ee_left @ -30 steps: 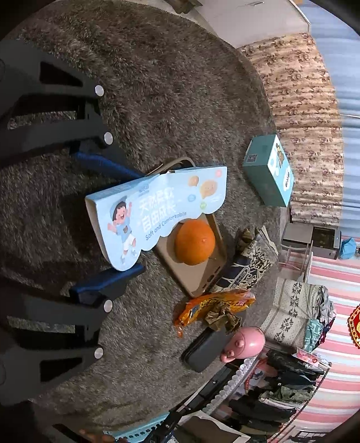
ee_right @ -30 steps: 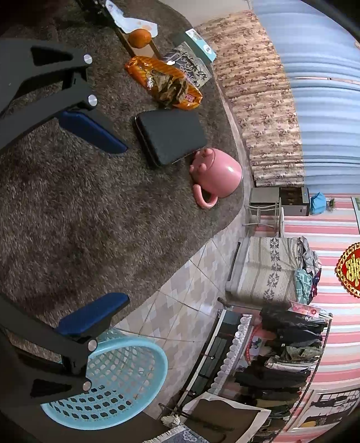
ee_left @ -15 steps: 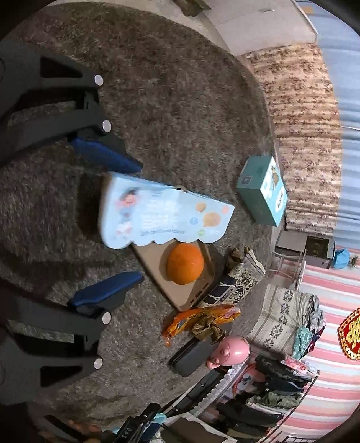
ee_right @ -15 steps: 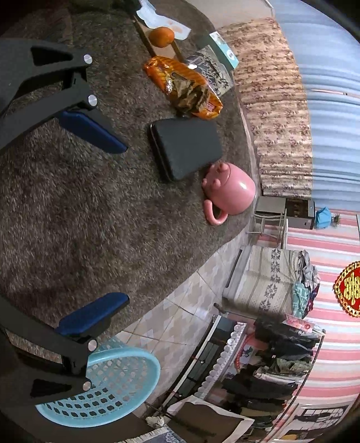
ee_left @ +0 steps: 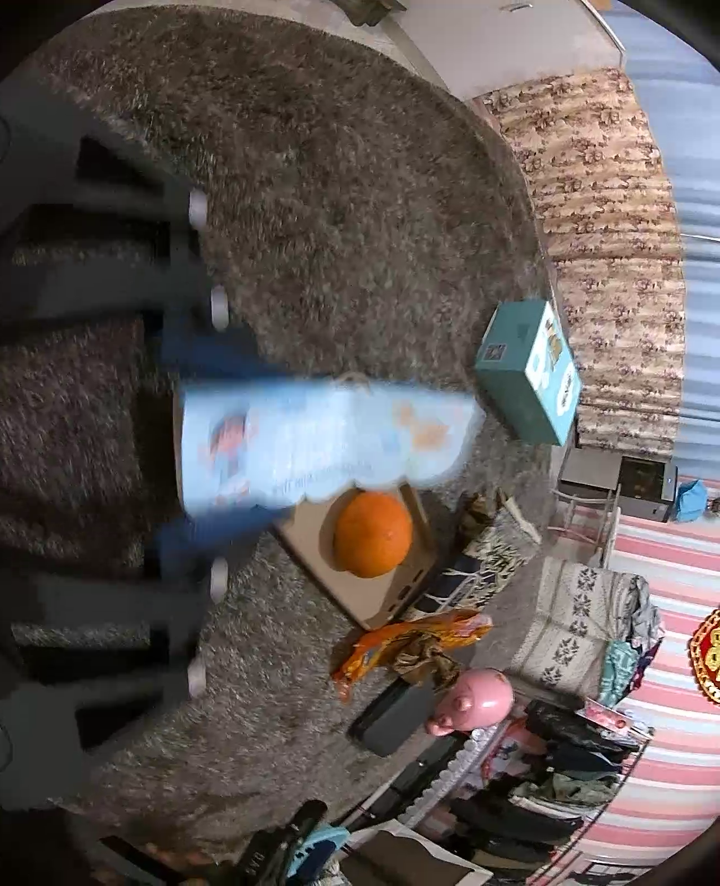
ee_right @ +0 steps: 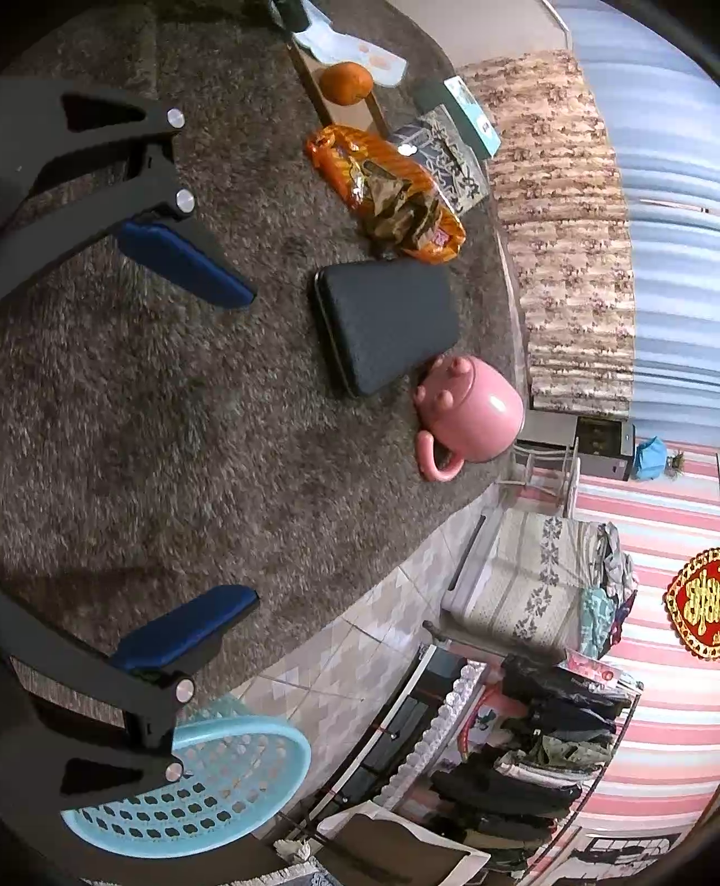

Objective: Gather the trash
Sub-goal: 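Grasp the printed blue-and-white paper card with the left tool, then hold the card in the left tool while the right tool grasps the brown crumpled paper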

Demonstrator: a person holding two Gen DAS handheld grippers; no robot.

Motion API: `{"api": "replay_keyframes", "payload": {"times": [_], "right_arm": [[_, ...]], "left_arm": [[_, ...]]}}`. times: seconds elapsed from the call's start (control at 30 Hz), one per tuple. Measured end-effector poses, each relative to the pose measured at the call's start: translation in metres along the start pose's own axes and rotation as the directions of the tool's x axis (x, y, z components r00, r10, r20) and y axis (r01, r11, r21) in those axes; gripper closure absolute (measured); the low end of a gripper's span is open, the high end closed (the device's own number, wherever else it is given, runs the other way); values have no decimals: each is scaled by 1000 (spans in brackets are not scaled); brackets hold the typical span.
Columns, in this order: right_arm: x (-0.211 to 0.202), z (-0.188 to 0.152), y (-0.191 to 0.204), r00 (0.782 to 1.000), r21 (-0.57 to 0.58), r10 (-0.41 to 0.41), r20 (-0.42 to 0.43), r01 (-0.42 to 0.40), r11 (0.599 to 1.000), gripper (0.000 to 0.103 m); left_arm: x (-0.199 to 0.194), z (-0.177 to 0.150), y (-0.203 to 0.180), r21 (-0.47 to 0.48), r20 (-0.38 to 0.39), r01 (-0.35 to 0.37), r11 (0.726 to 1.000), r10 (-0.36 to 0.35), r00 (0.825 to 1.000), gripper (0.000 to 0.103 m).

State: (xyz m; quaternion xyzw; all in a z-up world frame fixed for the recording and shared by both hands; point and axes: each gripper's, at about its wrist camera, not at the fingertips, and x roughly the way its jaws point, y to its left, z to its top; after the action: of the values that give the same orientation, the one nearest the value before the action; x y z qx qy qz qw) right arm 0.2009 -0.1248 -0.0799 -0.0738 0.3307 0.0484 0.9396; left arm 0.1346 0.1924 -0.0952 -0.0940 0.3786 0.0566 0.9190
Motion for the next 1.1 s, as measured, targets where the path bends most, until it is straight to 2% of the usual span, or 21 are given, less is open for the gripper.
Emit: {"api": "replay_keyframes", "payload": {"times": [0.07, 0.2, 0.33, 0.4, 0.43, 0.47, 0.57, 0.63, 0.8, 0.9, 1.1], "right_arm": [[-1, -1, 2, 1000, -9, 6, 3, -6, 1000, 5], [-1, 2, 8, 999, 0, 40, 3, -40, 999, 5], [1, 6, 17, 998, -6, 70, 0, -70, 998, 5], [0, 6, 23, 998, -26, 67, 6, -67, 997, 5], [-1, 7, 25, 998, -36, 64, 8, -64, 997, 5], [-2, 7, 26, 998, -44, 61, 12, -60, 997, 5], [-3, 8, 26, 998, -39, 60, 15, -59, 997, 5], [-3, 8, 27, 998, -40, 58, 14, -58, 998, 5], [0, 6, 27, 999, -53, 50, 4, -49, 997, 5], [1, 6, 28, 998, -50, 56, 3, -56, 997, 5], [4, 4, 30, 998, -60, 57, -6, -57, 997, 5]], "left_arm": [[-5, 0, 6, -18, 9, 19, 1000, -19, 1000, 79], [-11, 0, 17, -25, 24, 16, 1000, -15, 1000, 81], [-8, 2, 27, -51, 4, 18, 999, -18, 1000, 80], [-8, 2, 26, -56, 1, 17, 998, -17, 1000, 64], [-9, 2, 25, -55, 6, 14, 998, -13, 1000, 49], [-9, 2, 23, -53, 9, 12, 999, -11, 1000, 42], [-5, 3, 13, -34, 2, 21, 999, -21, 1000, 36], [-1, 3, 5, -24, -10, 30, 999, -30, 999, 36], [7, -3, -11, 35, -19, -3, 999, 4, 1000, 37], [12, -5, -9, 31, -28, 2, 1000, -1, 1000, 49], [4, -4, -3, 10, -2, 29, 1000, -29, 1000, 52]]}}
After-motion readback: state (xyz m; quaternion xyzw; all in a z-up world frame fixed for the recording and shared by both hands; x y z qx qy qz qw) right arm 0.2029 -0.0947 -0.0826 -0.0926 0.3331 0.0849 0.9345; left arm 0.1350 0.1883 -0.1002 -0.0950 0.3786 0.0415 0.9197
